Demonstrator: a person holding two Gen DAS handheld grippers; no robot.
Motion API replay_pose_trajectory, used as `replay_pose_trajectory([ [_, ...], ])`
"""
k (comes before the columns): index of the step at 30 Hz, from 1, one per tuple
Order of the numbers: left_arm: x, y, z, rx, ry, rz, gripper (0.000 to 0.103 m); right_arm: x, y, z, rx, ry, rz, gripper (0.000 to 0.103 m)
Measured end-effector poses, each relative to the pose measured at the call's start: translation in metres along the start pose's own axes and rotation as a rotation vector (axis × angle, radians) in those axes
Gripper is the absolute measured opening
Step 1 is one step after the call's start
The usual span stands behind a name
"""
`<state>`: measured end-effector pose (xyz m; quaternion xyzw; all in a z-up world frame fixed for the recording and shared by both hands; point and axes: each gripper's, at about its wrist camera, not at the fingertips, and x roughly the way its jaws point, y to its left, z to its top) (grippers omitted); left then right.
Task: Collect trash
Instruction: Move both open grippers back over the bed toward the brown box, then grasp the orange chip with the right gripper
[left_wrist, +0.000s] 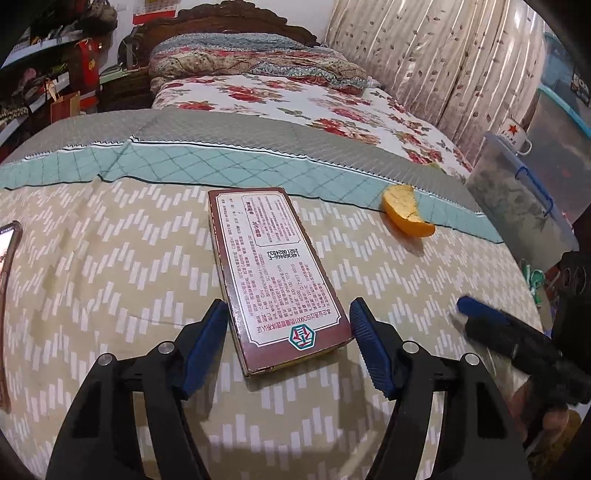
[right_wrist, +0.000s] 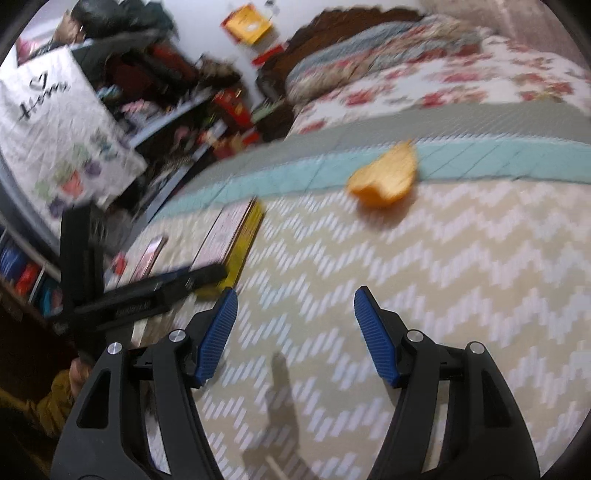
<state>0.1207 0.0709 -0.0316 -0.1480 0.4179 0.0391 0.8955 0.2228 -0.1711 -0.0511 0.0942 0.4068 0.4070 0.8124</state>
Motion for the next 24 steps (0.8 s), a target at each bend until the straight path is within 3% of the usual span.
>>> replay_pose_trajectory([
  [3, 0.0, 0.001, -0.001, -0.007, -0.004, -0.007, 0.065, -0.001, -0.015, 0.016, 0.031, -0.045, -0.1, 0.078],
  [9, -0.001, 0.0, -0.001, -0.008, -0.004, -0.013, 0.065, 0.013, -0.035, 0.052, 0.132, -0.059, -0.159, 0.083],
  [13, -0.003, 0.0, -0.001, 0.0, -0.005, -0.013, 0.065, 0.038, -0.043, 0.082, 0.162, -0.021, -0.183, 0.084],
  [17, -0.003, 0.0, -0.002, -0.004, -0.005, -0.02, 0.065, 0.071, -0.037, 0.095, 0.112, 0.065, -0.212, 0.084],
  [20, -0.003, 0.0, -0.002, -0.007, -0.005, -0.026, 0.065, 0.077, -0.039, 0.096, 0.146, 0.07, -0.201, 0.085],
  [24, -0.004, 0.006, -0.001, -0.012, -0.006, -0.039, 0.066, 0.069, -0.05, 0.094, 0.237, 0.034, -0.104, 0.085],
])
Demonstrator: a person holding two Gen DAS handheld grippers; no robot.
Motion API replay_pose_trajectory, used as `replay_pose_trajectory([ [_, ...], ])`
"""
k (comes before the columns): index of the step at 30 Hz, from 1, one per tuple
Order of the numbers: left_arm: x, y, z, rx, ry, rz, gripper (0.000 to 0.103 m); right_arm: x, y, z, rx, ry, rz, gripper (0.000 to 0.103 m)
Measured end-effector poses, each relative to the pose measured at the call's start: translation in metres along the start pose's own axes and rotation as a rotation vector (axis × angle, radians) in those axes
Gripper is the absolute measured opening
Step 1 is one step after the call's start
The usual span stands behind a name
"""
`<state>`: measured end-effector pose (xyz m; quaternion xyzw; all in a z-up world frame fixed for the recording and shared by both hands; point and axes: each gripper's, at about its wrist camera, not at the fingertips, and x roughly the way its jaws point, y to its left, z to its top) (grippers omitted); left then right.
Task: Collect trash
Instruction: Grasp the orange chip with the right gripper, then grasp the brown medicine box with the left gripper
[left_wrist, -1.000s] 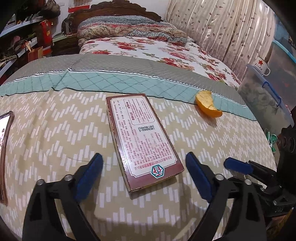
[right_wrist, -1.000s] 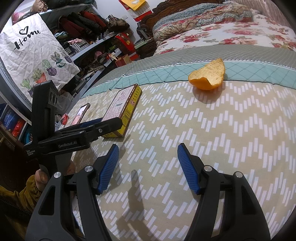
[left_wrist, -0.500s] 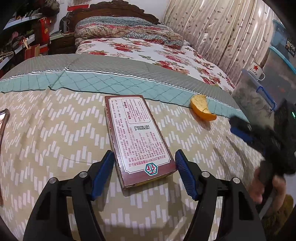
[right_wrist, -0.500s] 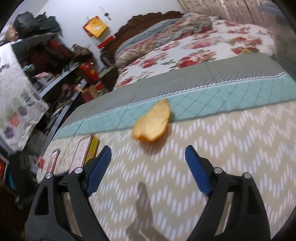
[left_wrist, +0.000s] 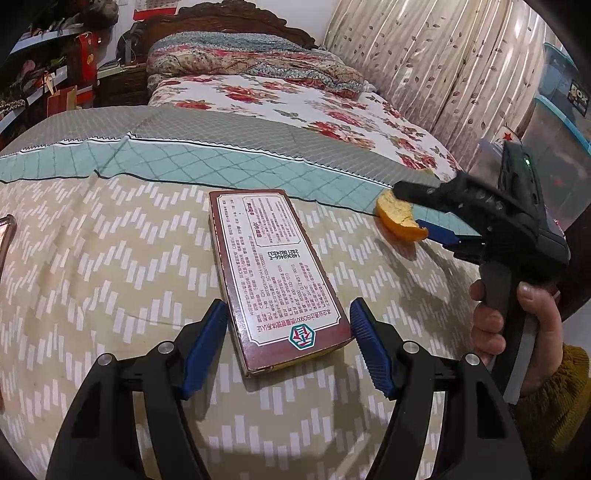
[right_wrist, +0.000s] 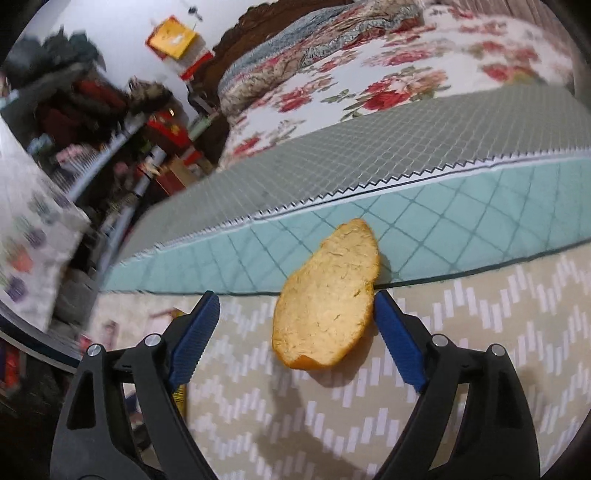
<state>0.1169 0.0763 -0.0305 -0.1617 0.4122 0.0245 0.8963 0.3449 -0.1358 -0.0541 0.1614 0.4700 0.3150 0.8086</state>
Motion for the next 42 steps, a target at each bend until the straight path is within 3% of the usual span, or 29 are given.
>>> replay_pose_trajectory([
  [3, 0.0, 0.002, 0.001, -0.002, 0.0, -0.004, 0.066, -0.003, -0.02, 0.002, 0.095, -0.023, 0.009, 0.083],
  [5, 0.0, 0.003, 0.001, -0.002, 0.0, -0.005, 0.066, -0.004, -0.026, 0.003, 0.109, -0.035, 0.003, 0.073],
  [11, 0.0, 0.003, 0.002, 0.002, 0.001, -0.001, 0.066, 0.011, -0.005, 0.007, -0.017, -0.019, -0.066, 0.066],
  [14, 0.0, 0.003, 0.002, 0.002, 0.001, 0.0, 0.066, 0.022, 0.015, 0.004, -0.137, 0.007, -0.121, 0.047],
  [16, 0.0, 0.003, 0.001, 0.001, 0.0, -0.001, 0.066, 0.024, 0.019, -0.002, -0.162, 0.025, -0.119, 0.022],
  [19, 0.0, 0.003, 0.001, 0.002, 0.0, -0.001, 0.066, 0.024, 0.018, -0.008, -0.148, 0.045, -0.088, 0.011],
  [27, -0.001, 0.005, 0.002, -0.012, -0.004, -0.025, 0.065, -0.007, 0.027, -0.03, -0.143, 0.016, 0.014, 0.007],
  [34, -0.006, -0.002, 0.001, -0.006, -0.008, -0.107, 0.065, -0.05, 0.01, -0.045, -0.086, -0.011, 0.075, 0.007],
  [37, -0.001, -0.02, 0.003, 0.002, 0.022, -0.17, 0.065, -0.075, -0.008, -0.051, -0.047, -0.048, 0.073, 0.007],
  [42, 0.01, -0.078, 0.012, 0.106, 0.06, -0.24, 0.061, -0.12, -0.053, -0.059, 0.042, -0.134, 0.058, 0.007],
])
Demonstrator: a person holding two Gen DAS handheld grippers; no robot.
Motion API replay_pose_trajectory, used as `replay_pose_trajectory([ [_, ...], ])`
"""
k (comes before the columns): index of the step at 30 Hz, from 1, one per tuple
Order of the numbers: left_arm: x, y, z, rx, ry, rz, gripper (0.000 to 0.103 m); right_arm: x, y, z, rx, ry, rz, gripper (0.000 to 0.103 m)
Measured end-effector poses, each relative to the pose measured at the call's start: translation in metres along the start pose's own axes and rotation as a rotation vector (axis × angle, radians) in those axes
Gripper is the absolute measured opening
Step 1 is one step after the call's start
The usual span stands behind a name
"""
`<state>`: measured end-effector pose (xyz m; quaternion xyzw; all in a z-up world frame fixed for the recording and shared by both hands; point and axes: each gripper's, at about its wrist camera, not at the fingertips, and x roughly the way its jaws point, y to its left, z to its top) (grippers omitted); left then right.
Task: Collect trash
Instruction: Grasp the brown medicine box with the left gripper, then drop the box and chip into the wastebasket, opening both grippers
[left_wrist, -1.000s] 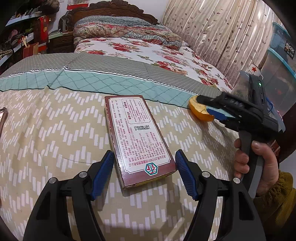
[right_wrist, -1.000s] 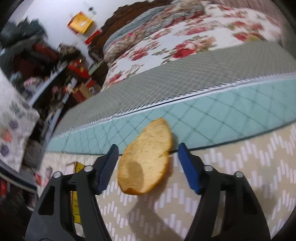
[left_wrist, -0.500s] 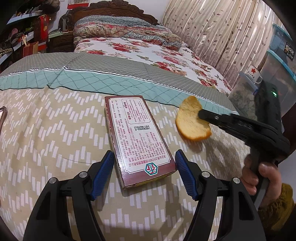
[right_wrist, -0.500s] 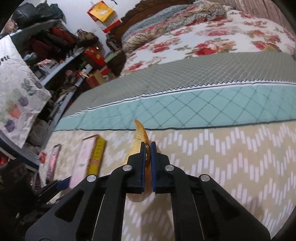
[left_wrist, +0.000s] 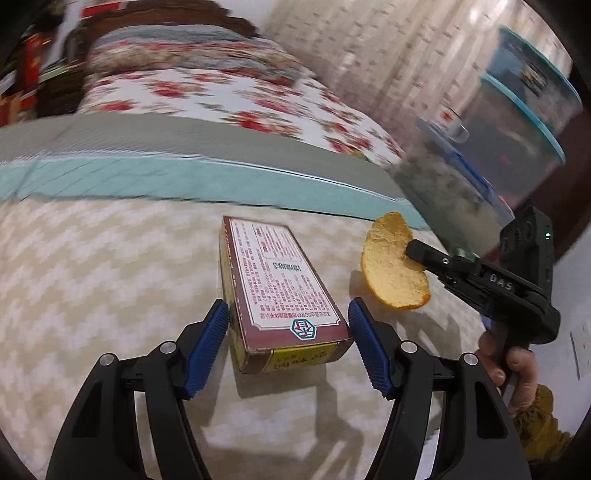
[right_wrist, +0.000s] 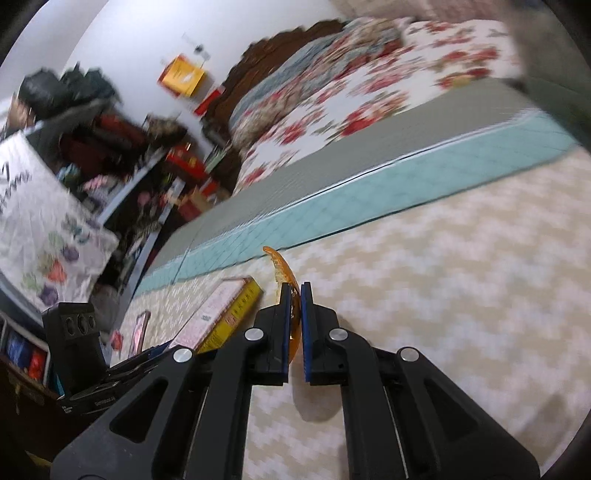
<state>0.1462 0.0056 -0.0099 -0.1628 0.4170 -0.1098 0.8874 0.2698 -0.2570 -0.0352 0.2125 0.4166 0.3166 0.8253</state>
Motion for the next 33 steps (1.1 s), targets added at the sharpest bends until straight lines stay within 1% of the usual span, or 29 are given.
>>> replay_pose_trajectory([
  [1, 0.008, -0.015, 0.004, 0.025, 0.014, -0.021, 0.041, -0.016, -0.015, 0.0, 0.027, -0.029, -0.012, 0.007],
  [2, 0.015, -0.027, 0.008, 0.045, 0.035, -0.046, 0.036, -0.023, -0.022, 0.001, 0.038, -0.042, -0.019, 0.007],
  [4, 0.035, -0.056, 0.017, 0.077, 0.076, -0.102, 0.036, -0.049, -0.048, 0.003, 0.078, -0.093, -0.047, 0.007],
  [5, 0.046, -0.071, 0.02, 0.098, 0.095, -0.113, 0.036, -0.06, -0.059, 0.003, 0.095, -0.114, -0.06, 0.007],
  [7, 0.065, -0.092, 0.025, 0.133, 0.12, -0.096, 0.036, -0.087, -0.085, 0.005, 0.144, -0.159, -0.085, 0.007],
  [9, 0.078, -0.105, 0.027, 0.136, 0.141, -0.085, 0.036, -0.11, -0.106, 0.002, 0.179, -0.193, -0.1, 0.007],
  [10, 0.08, -0.108, 0.029, 0.13, 0.139, -0.066, 0.048, -0.117, -0.113, 0.003, 0.184, -0.201, -0.105, 0.007],
  [11, 0.081, -0.108, 0.033, 0.121, 0.125, -0.019, 0.061, -0.125, -0.12, 0.001, 0.188, -0.209, -0.112, 0.007],
  [12, 0.08, -0.106, 0.034, 0.111, 0.109, 0.024, 0.086, -0.127, -0.124, 0.001, 0.189, -0.21, -0.115, 0.007],
  [13, 0.08, -0.104, 0.037, 0.09, 0.088, 0.093, 0.091, -0.13, -0.129, -0.001, 0.189, -0.21, -0.12, 0.007],
  [14, 0.082, -0.101, 0.039, 0.068, 0.09, 0.145, 0.091, -0.132, -0.133, -0.002, 0.19, -0.209, -0.12, 0.007],
  [16, 0.092, -0.099, 0.04, 0.051, 0.139, 0.182, 0.091, -0.131, -0.14, -0.002, 0.194, -0.204, -0.107, 0.007],
  [18, 0.106, -0.101, 0.033, 0.06, 0.187, 0.262, 0.094, -0.131, -0.147, -0.002, 0.194, -0.204, -0.091, 0.007],
  [19, 0.113, -0.103, 0.026, 0.066, 0.212, 0.288, 0.093, -0.13, -0.149, 0.0, 0.191, -0.208, -0.082, 0.007],
  [20, 0.119, -0.104, 0.02, 0.07, 0.233, 0.289, 0.091, -0.133, -0.152, 0.0, 0.189, -0.213, -0.076, 0.007],
  [21, 0.123, -0.108, 0.014, 0.101, 0.222, 0.317, 0.082, -0.136, -0.154, 0.0, 0.188, -0.222, -0.069, 0.007],
  [22, 0.123, -0.116, 0.01, 0.158, 0.196, 0.341, 0.069, -0.138, -0.155, 0.0, 0.187, -0.228, -0.068, 0.007],
  [23, 0.123, -0.12, 0.009, 0.18, 0.198, 0.33, 0.066, -0.141, -0.157, 0.0, 0.187, -0.235, -0.07, 0.007],
  [24, 0.125, -0.125, 0.013, 0.171, 0.215, 0.266, 0.063, -0.143, -0.157, 0.0, 0.187, -0.244, -0.076, 0.007],
  [25, 0.126, -0.132, 0.017, 0.161, 0.218, 0.213, 0.061, -0.15, -0.161, 0.001, 0.191, -0.259, -0.088, 0.007],
  [26, 0.127, -0.141, 0.02, 0.174, 0.21, 0.192, 0.061, -0.155, -0.164, 0.002, 0.195, -0.273, -0.099, 0.007],
  [27, 0.13, -0.154, 0.024, 0.205, 0.199, 0.171, 0.061, -0.167, -0.172, 0.004, 0.203, -0.3, -0.121, 0.007],
  [30, 0.143, -0.199, 0.039, 0.266, 0.208, 0.036, 0.061, -0.194, -0.188, 0.006, 0.222, -0.363, -0.176, 0.007],
  [31, 0.149, -0.218, 0.045, 0.288, 0.21, -0.014, 0.061, -0.21, -0.195, 0.006, 0.229, -0.401, -0.219, 0.007],
  [32, 0.153, -0.238, 0.047, 0.313, 0.205, -0.053, 0.061, -0.216, -0.199, 0.006, 0.232, -0.417, -0.238, 0.007],
  [33, 0.158, -0.258, 0.051, 0.346, 0.198, -0.095, 0.061, -0.23, -0.207, 0.005, 0.239, -0.449, -0.278, 0.007],
])
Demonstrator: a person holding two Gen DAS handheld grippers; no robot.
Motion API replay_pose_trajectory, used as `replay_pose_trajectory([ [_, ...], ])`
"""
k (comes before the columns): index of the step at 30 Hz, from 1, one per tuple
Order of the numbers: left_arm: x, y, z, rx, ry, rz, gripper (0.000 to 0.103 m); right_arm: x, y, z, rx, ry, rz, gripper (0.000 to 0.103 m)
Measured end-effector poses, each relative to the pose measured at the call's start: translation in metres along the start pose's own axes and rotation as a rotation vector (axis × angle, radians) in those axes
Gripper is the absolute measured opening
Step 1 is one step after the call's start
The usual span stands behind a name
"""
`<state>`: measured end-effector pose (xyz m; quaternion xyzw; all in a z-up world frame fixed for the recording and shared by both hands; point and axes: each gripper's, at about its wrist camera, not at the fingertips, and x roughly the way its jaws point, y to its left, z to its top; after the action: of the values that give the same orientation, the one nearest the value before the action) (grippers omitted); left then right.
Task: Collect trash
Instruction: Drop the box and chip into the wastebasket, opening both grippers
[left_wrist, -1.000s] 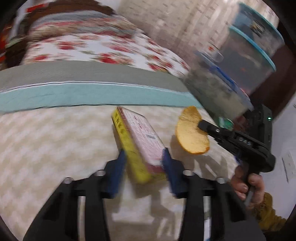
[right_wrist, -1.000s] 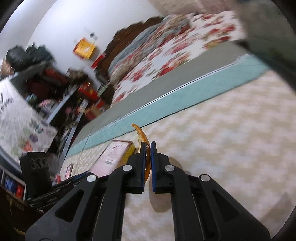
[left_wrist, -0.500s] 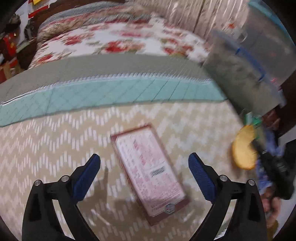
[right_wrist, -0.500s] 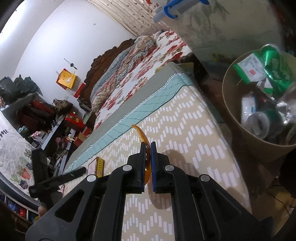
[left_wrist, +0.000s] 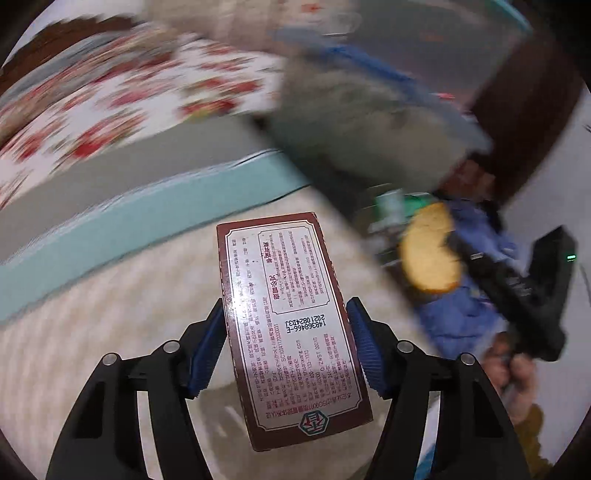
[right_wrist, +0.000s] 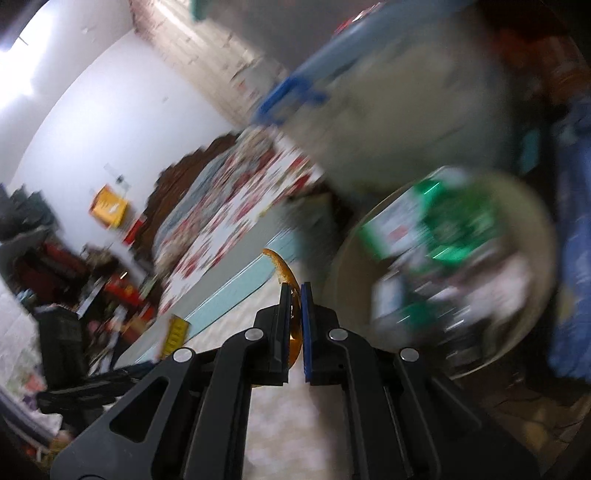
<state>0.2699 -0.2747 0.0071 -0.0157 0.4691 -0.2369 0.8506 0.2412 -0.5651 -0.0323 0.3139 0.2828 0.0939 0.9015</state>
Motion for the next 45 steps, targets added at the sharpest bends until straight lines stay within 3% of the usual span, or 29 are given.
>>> replay_pose_trajectory([
  [3, 0.027, -0.049, 0.032, 0.094, -0.015, -0.086, 0.061, -0.017, -0.023, 0.012, 0.022, -0.056, -0.066, 0.007],
  [9, 0.089, -0.117, 0.071, 0.166, 0.041, -0.215, 0.062, -0.029, -0.06, 0.027, 0.077, -0.104, -0.13, 0.007],
  [11, 0.108, -0.129, 0.074, 0.183, 0.049, -0.215, 0.065, -0.023, -0.067, 0.029, 0.088, -0.093, -0.13, 0.008],
  [13, 0.133, -0.138, 0.073, 0.186, 0.069, -0.182, 0.086, -0.009, -0.069, 0.029, 0.066, -0.065, -0.143, 0.011],
  [15, 0.156, -0.14, 0.075, 0.171, 0.104, -0.147, 0.084, 0.005, -0.074, 0.027, 0.045, -0.015, -0.192, 0.012],
  [17, 0.163, -0.134, 0.075, 0.131, 0.139, -0.154, 0.083, 0.007, -0.08, 0.022, 0.093, -0.004, -0.182, 0.012],
  [20, 0.137, -0.115, 0.075, 0.091, 0.077, -0.184, 0.083, 0.002, -0.083, 0.018, 0.119, -0.031, -0.177, 0.013],
  [21, 0.128, -0.109, 0.074, 0.088, 0.066, -0.184, 0.084, 0.001, -0.083, 0.017, 0.122, -0.033, -0.176, 0.018],
  [22, 0.118, -0.102, 0.072, 0.08, 0.054, -0.185, 0.084, -0.001, -0.081, 0.016, 0.128, -0.035, -0.169, 0.039],
  [23, 0.111, -0.097, 0.07, 0.072, 0.045, -0.185, 0.084, -0.002, -0.08, 0.015, 0.127, -0.042, -0.175, 0.052],
  [24, 0.103, -0.092, 0.068, 0.064, 0.037, -0.183, 0.084, -0.003, -0.077, 0.013, 0.121, -0.055, -0.183, 0.078],
  [27, 0.083, -0.081, 0.054, 0.056, 0.024, -0.168, 0.084, -0.008, -0.067, 0.011, 0.067, -0.088, -0.209, 0.078],
  [32, 0.044, -0.065, 0.023, 0.098, -0.017, -0.101, 0.085, -0.027, -0.053, 0.005, 0.098, -0.121, -0.171, 0.078],
  [45, -0.031, -0.034, -0.046, 0.147, -0.09, 0.084, 0.094, -0.053, 0.022, -0.061, 0.093, -0.073, -0.129, 0.078],
])
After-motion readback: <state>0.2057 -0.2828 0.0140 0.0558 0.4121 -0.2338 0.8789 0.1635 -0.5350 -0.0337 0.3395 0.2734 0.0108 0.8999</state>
